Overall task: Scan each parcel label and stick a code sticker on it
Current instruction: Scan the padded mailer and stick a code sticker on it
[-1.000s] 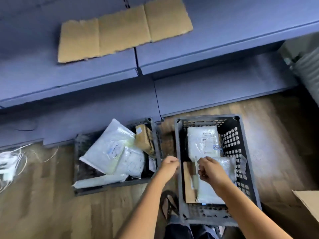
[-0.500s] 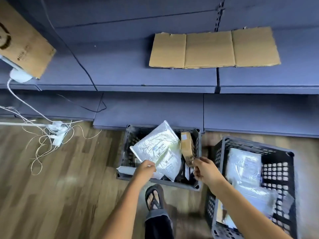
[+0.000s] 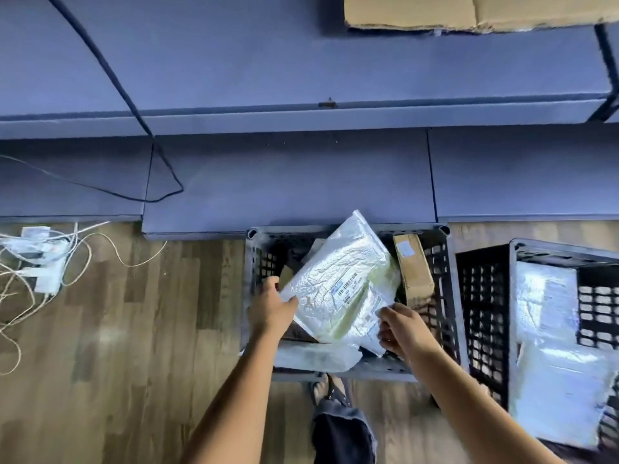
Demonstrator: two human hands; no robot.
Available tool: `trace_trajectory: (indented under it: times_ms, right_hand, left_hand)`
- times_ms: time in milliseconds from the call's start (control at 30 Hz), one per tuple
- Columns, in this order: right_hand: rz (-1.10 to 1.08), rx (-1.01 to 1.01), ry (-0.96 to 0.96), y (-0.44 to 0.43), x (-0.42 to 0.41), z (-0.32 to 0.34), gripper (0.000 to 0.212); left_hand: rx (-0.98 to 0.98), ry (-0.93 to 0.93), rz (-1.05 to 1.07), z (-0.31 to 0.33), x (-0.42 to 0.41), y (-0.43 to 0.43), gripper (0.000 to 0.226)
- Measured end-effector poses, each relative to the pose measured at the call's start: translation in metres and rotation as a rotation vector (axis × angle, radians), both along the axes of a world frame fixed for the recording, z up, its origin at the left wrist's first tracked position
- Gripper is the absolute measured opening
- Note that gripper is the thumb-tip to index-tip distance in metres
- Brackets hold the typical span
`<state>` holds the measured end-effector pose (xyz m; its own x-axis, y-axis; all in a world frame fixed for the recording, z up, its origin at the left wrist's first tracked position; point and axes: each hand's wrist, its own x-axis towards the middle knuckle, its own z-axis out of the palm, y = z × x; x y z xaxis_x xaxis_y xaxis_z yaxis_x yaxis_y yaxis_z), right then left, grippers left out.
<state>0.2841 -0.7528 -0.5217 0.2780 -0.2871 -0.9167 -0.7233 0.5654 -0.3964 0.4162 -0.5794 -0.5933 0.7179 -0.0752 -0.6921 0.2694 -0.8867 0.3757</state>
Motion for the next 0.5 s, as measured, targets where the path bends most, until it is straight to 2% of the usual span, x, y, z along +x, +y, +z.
trace_trajectory:
  times_ms: [100,200,267,400,500]
  right_hand:
    - [0.004,-0.005,0.035,0.008,0.008,-0.018,0.025]
    - [0.027,-0.029,0.084,0.017,0.01,-0.03,0.026]
    - [0.033,-0.029,0.101,0.023,0.009,-0.033,0.025]
    - [0.035,-0.036,0.103,0.035,0.009,-0.026,0.022]
    - [0.042,-0.043,0.082,0.041,0.007,-0.002,0.02]
  left_hand:
    - [0.014,0.073,-0.09,-0.02,0.01,-0.001,0.078]
    - [0.09,0.092,-0.258,-0.031,0.011,-0.005,0.082]
    - [0.121,0.085,-0.307,-0.033,0.007,-0.007,0.072]
    - [0.062,0.038,-0.429,-0.016,-0.001,-0.008,0.022]
    - [-0.038,-0.054,-0.439,0.02,-0.011,-0.01,0.014]
